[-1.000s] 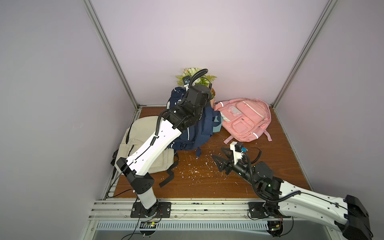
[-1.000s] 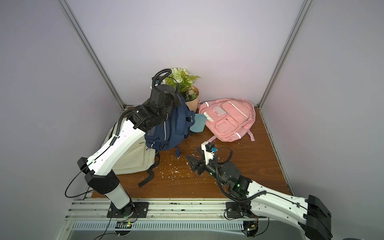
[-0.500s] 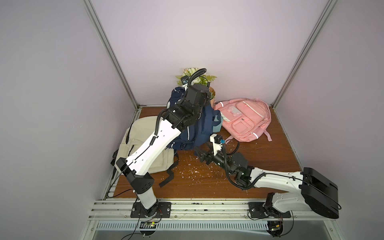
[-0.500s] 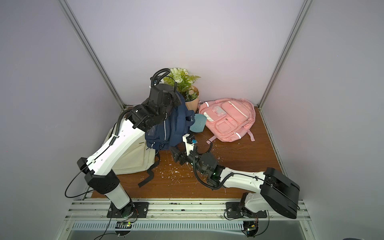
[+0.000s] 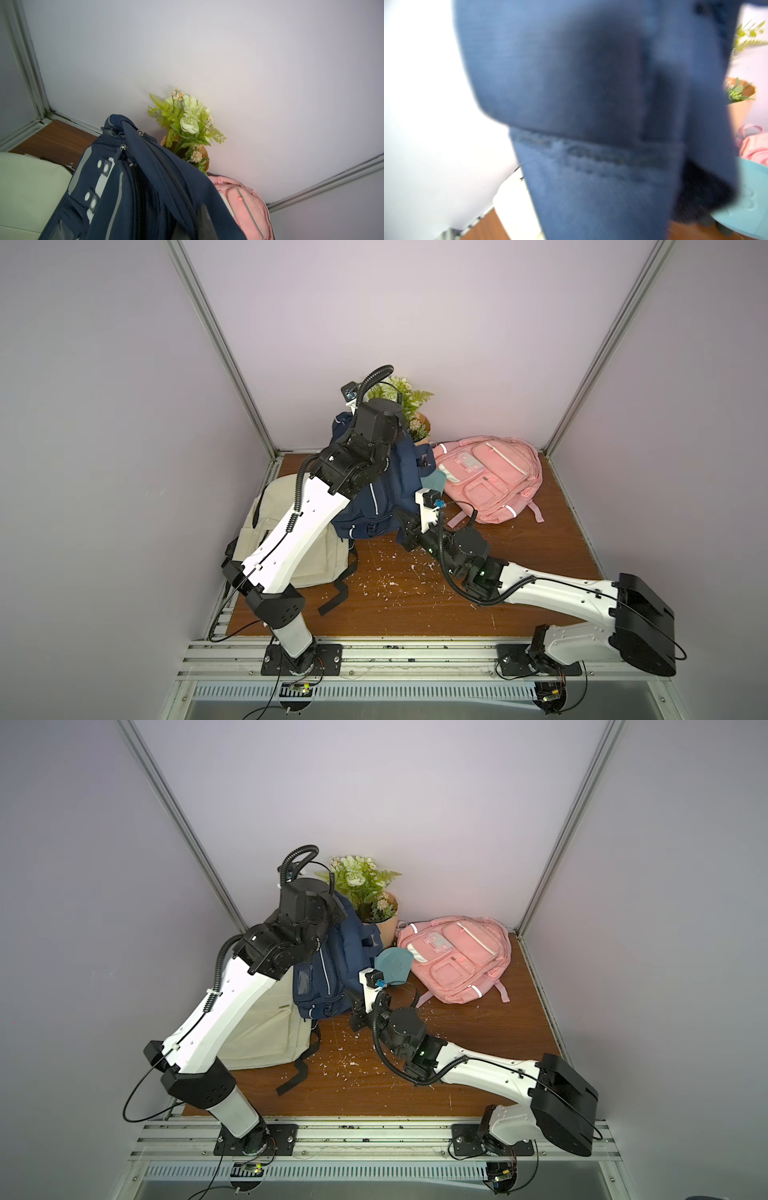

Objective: Zip up the backpack
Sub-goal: Place the backpack at the corner of the board.

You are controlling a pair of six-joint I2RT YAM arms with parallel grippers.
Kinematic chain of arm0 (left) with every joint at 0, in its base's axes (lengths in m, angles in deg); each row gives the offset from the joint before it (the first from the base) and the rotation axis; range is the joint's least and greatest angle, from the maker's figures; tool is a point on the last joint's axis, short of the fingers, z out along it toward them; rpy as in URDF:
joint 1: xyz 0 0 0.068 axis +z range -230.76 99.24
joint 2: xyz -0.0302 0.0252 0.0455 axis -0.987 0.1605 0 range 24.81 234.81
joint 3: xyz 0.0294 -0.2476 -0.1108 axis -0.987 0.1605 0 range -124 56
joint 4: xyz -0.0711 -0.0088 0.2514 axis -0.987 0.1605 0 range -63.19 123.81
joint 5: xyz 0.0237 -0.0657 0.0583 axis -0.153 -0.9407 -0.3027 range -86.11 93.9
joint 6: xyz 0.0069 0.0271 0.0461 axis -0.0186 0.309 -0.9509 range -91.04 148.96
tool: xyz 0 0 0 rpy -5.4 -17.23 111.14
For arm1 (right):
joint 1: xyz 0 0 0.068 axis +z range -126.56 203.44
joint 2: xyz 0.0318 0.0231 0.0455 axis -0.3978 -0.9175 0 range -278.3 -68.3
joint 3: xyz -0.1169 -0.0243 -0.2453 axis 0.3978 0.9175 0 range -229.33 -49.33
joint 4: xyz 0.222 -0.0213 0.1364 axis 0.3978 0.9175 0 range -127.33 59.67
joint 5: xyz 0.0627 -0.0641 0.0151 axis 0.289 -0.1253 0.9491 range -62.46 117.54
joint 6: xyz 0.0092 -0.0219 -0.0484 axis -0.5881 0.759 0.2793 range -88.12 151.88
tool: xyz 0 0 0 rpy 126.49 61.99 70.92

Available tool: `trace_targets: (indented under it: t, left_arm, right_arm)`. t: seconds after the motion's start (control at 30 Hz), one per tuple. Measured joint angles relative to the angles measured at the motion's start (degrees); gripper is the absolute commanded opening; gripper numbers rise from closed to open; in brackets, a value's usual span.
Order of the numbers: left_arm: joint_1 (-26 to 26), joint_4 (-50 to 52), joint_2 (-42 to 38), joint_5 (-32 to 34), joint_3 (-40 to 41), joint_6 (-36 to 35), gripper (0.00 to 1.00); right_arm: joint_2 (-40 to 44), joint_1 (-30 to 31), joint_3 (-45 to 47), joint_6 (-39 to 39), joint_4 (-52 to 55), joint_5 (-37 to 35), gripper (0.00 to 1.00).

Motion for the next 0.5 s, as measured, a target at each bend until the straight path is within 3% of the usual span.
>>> trace_targets:
  t: [0.23,0.33,0.37,0.5]
  left_arm:
    - [5.70,2.58,-7.10,-2.05,0.66,-6.78,0.78]
    - [8.04,0.44,-12.39,-3.10,7.50,-10.36,0.95]
    - [8.76,-1.11,-15.21,-2.62,11.56,-11.96,0.99]
    - [10.05,-6.62,-29.46,-1.51,29.64,-15.63,0.96]
  right_arm:
    - [2.40,-0.66,-15.65,1.20,23.26,7.08,0.00]
    - [2.03,-1.33,-21.94,2.01,33.33,10.80,0.00]
    - [1.46,-1.57,-24.30,2.32,37.22,12.20,0.00]
    - [-2.80,-2.40,-32.61,3.28,49.64,15.50,0.00]
